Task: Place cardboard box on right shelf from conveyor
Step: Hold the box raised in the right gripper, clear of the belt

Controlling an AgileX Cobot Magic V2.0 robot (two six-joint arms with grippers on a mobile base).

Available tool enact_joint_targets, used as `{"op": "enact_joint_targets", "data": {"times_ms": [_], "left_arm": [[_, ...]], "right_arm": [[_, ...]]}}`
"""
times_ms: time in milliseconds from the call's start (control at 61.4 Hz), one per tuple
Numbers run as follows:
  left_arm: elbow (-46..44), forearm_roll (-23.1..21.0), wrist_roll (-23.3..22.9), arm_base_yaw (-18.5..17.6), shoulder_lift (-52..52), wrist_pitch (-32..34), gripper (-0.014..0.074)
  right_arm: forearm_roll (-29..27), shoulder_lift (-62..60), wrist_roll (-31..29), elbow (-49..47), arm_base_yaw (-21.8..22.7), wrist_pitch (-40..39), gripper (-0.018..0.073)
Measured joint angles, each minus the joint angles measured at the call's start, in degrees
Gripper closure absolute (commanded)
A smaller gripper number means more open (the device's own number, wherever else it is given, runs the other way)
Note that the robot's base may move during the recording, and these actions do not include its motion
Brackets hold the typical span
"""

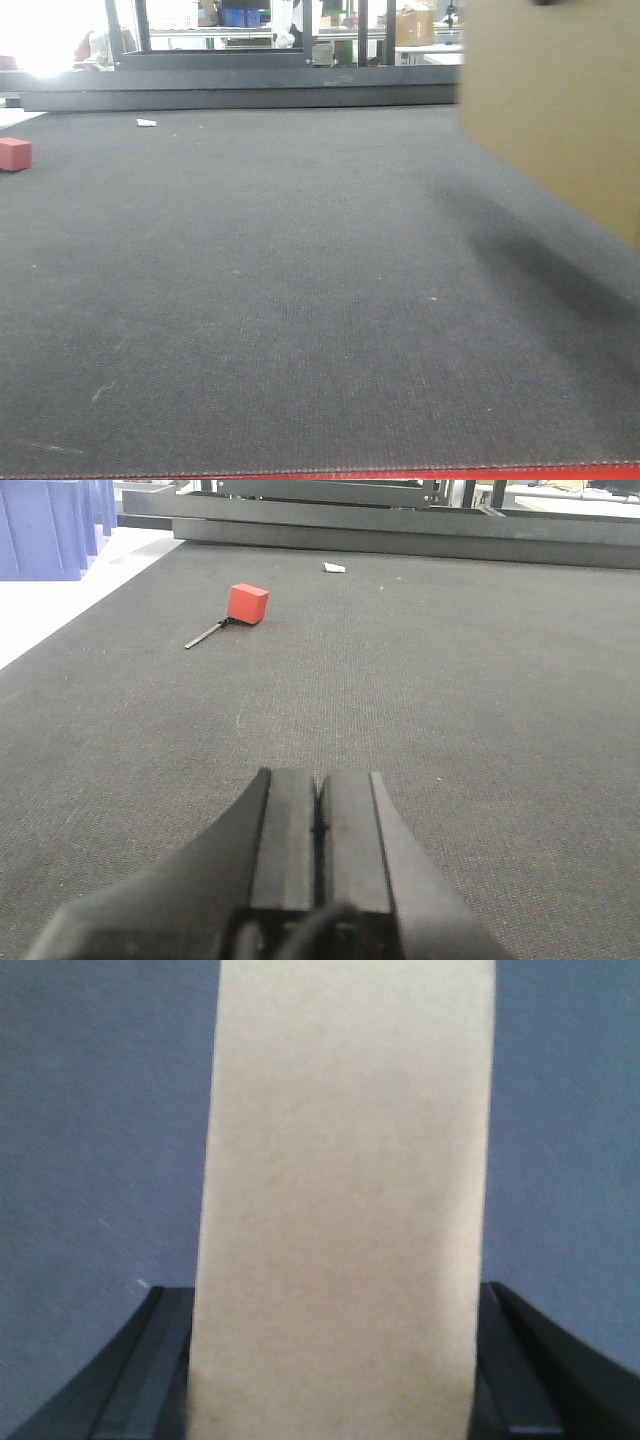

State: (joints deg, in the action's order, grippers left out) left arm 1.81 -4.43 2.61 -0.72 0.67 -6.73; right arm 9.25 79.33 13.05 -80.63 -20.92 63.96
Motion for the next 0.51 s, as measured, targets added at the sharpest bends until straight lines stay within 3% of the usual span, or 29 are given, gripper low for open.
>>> {"op": "enact_joint_targets", "data": {"times_ms": [212,505], "left_arm": [[0.00,0.00,0.00,0.00,0.00,0.00,0.0713],[0.00,0.00,0.00,0.00,0.00,0.00,0.0712]], "right_arm": [[-0.48,-15.98,-0.85,17.20,5.61,-6.64,0.0319],[-0.97,-40.29,-4.04,31.48,6.19,-10.88,0.0319]]}}
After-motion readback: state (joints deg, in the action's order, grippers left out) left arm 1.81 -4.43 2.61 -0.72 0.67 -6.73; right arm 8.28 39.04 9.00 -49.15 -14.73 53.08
